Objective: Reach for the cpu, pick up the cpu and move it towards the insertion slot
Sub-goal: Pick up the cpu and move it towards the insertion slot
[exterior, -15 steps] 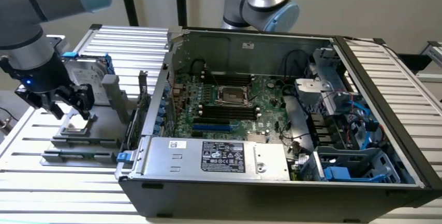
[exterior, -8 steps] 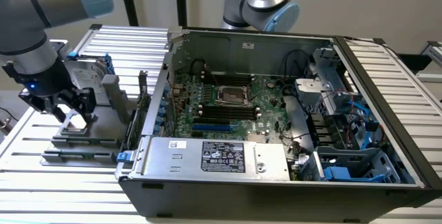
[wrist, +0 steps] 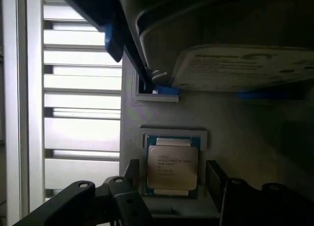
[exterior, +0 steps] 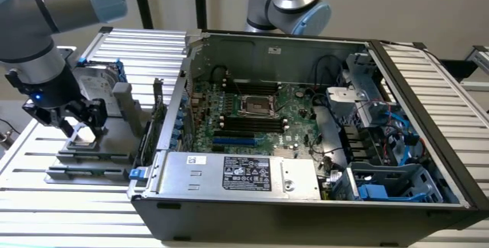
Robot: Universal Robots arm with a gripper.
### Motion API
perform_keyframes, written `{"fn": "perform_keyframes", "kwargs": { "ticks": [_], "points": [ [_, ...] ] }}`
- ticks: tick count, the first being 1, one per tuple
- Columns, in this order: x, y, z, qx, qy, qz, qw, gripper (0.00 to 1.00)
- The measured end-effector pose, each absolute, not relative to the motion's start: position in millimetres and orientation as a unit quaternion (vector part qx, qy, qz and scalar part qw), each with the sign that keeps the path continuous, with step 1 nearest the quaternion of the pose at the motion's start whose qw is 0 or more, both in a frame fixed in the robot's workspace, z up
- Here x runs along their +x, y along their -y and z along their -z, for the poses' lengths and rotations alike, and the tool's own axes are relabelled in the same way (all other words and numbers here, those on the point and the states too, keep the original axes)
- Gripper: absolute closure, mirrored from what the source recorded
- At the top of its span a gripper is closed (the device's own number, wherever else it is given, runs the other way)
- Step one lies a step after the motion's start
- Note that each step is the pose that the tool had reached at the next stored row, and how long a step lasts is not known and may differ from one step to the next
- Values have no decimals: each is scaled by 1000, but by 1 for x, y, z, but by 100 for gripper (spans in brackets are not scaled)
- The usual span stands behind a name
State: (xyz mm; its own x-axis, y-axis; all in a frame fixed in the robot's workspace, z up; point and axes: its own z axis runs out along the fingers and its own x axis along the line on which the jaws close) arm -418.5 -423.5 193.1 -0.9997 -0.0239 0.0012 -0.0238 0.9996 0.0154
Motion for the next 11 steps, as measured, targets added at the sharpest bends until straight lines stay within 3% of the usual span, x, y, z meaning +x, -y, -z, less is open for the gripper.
{"fn": "perform_keyframes", "kwargs": {
  "ticks": [11],
  "points": [
    [-418, 419, -189, 12, 1000, 4, 1, 35]
  ]
}}
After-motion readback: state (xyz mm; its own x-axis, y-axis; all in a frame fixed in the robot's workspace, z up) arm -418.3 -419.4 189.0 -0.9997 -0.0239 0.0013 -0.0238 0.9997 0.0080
